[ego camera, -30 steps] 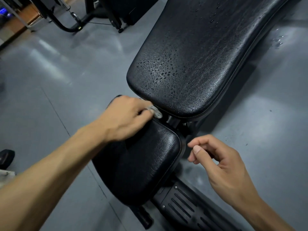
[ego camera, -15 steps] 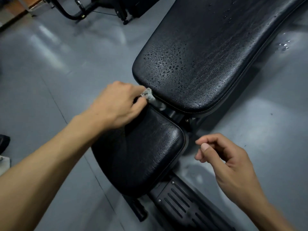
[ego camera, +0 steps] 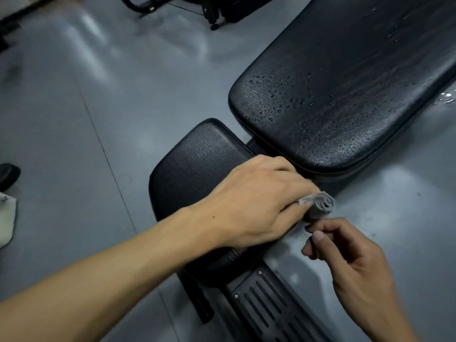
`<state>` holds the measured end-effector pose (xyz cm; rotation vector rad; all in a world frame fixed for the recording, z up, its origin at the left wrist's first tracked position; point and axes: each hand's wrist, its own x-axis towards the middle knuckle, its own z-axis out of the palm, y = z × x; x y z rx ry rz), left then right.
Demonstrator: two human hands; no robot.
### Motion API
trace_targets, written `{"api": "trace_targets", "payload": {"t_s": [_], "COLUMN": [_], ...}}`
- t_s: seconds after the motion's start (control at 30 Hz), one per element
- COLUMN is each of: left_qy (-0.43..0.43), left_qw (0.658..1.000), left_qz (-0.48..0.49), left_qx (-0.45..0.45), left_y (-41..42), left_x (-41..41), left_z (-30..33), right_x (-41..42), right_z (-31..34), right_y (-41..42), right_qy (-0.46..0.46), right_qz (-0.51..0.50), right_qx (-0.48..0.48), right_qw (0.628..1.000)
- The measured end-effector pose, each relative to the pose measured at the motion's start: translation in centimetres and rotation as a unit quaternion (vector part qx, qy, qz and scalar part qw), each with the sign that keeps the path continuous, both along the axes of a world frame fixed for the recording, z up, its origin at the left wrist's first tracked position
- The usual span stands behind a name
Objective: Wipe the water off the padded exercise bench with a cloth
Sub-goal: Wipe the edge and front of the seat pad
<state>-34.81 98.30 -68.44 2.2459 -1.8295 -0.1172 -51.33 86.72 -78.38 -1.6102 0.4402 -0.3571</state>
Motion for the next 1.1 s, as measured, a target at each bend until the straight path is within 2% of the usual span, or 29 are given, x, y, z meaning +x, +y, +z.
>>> {"api": "trace_targets", "payload": {"t_s": [0.1, 0.2, 0.3, 0.37, 0.5, 0.6, 0.73, 0.87, 1.03, 1.1], "left_qy": [0.000, -0.056, -0.091, -0.079, 0.011, 0.072, 0.072, 0.035, 0.015, -0.020], "left_qw": [0.996, 0.983, 0.946, 0.928, 0.931, 0.927, 0.933, 0.954, 0.950, 0.952], "left_qz": [0.066, 0.161, 0.306, 0.362, 0.357, 0.355, 0.329, 0.284, 0.308, 0.298], "left_qx": [-0.058, -0.074, -0.049, -0.039, 0.072, 0.098, 0.129, 0.089, 0.055, 0.064], "left_y": [1.4, 3.3, 4.4, 4.2, 2.0, 0.5, 0.3, -0.3, -0.3, -0.6], "left_x": [3.4, 8.2, 12.3, 13.6, 13.9, 13.3, 12.3, 9.8, 7.0, 5.3], "left_z": [1.3, 2.7, 3.7, 3.7, 2.2, 1.4, 1.2, 0.0, -0.6, -0.6], "right_x": [-0.1, 0.2, 0.5, 0.5, 0.5, 0.5, 0.5, 0.7, 0.7, 0.7], "right_z": [-0.1, 0.2, 0.2, 0.1, -0.3, -0.5, -0.4, -0.5, -0.4, -0.5], "right_y": [-0.3, -0.4, -0.2, 0.0, 0.3, 0.2, 0.0, -0.2, -0.3, -0.4], "right_qy": [0.003, -0.007, -0.011, -0.008, -0.003, -0.002, 0.000, -0.003, 0.000, 0.003], "right_qz": [-0.015, -0.018, -0.010, -0.003, 0.002, -0.004, -0.010, -0.015, -0.007, -0.011], "right_qx": [0.001, 0.011, 0.007, 0.008, 0.013, 0.014, 0.011, 0.003, -0.011, -0.008], "right_qw": [1.000, 1.000, 1.000, 1.000, 1.000, 1.000, 1.000, 1.000, 1.000, 1.000]}}
